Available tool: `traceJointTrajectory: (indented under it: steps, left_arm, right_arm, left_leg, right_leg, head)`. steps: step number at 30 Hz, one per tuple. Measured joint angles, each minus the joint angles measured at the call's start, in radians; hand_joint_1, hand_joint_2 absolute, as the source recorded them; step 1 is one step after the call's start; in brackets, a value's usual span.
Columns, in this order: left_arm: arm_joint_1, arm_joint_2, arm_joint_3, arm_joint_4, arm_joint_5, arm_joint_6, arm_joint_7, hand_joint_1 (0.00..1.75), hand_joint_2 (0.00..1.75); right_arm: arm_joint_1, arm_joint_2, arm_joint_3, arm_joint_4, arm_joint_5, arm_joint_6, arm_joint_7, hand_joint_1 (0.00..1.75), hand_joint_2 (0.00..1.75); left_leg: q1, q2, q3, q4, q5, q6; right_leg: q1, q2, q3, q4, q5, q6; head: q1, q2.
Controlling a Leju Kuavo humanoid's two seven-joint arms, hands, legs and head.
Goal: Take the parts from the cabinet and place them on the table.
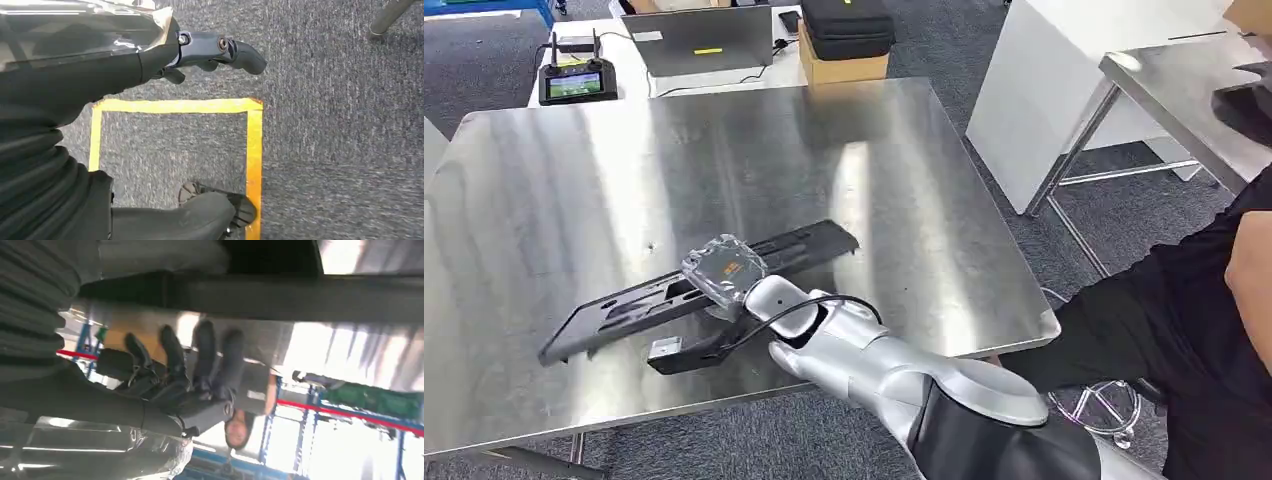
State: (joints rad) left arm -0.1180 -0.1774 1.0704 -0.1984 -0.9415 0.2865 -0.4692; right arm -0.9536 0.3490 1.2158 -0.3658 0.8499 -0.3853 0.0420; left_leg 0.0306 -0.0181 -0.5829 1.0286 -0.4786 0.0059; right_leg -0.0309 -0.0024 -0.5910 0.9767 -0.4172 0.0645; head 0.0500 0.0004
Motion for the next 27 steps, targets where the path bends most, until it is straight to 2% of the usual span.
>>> traceJointTrajectory:
  steps: [5,6,15,19,21,24,26,27]
  left_arm:
    - [0.0,0.0,-0.006,0.0,0.0,0.0,0.003,0.0,1.75]
    - [0.0,0.0,-0.006,0.0,0.002,-0.001,0.003,0.0,0.0]
    - [0.0,0.0,-0.005,0.0,0.011,-0.008,-0.001,0.0,0.0]
    - [0.0,0.0,0.0,0.0,0.011,-0.002,0.0,0.0,0.0]
    - [0.0,0.0,0.009,0.0,0.012,0.005,0.008,0.0,0.0]
    - [0.0,0.001,0.021,0.0,0.021,0.008,0.013,0.0,0.0]
    - [0.0,0.002,0.026,0.0,0.021,0.008,0.014,0.0,0.0]
    - [0.0,0.003,0.032,0.0,0.024,0.01,0.014,0.0,0.0]
  right_arm:
    - [-0.007,-0.002,0.0,0.044,-0.01,-0.015,0.005,0.0,0.0]
    - [-0.011,-0.002,0.0,0.051,-0.011,-0.019,0.008,0.0,0.0]
    - [-0.044,-0.002,-0.013,0.077,-0.035,-0.061,0.037,0.0,0.0]
    - [-0.068,0.0,-0.033,0.074,-0.057,-0.107,0.05,0.0,0.0]
    - [-0.079,0.002,-0.053,0.052,-0.138,-0.143,0.003,0.0,0.0]
    - [-0.08,0.004,-0.118,-0.024,-0.355,-0.17,-0.127,0.0,0.0]
    - [-0.084,0.006,-0.142,-0.066,-0.438,-0.166,-0.158,0.0,0.0]
    - [-0.081,0.006,-0.151,-0.098,-0.526,-0.13,-0.213,0.0,0.0]
  left_leg:
    - [0.0,0.002,0.003,-0.003,0.0,0.0]
    - [0.0,0.003,0.003,-0.004,0.0,0.0]
    - [0.0,0.003,0.004,-0.004,0.0,0.0]
    - [0.0,0.003,0.004,-0.004,0.0,0.0]
    - [0.0,0.003,0.004,-0.004,0.0,0.0]
    - [0.0,0.003,0.004,-0.004,0.0,0.0]
    - [0.0,0.003,0.004,-0.004,0.0,0.0]
    - [0.001,0.003,0.004,-0.004,0.0,0.0]
  right_leg:
    - [0.0,0.001,0.0,0.001,0.0,0.0]
    - [0.0,0.001,0.0,0.001,-0.001,0.001]
    - [0.0,0.001,0.0,0.002,-0.002,0.002]
    - [0.0,0.001,0.0,0.003,-0.002,0.002]
    - [0.0,0.001,0.0,0.003,-0.002,0.002]
    - [0.0,0.002,0.0,0.004,-0.002,0.002]
    - [0.0,0.001,0.0,0.004,-0.002,0.002]
    - [0.0,0.001,0.0,0.004,-0.003,0.001]
  head:
    - [0.0,0.0]
    - [0.0,0.0]
    - [0.0,0.0]
    - [0.0,0.0]
    - [0.0,0.0]
    - [0.0,0.0]
    - [0.0,0.0]
    - [0.0,0.0]
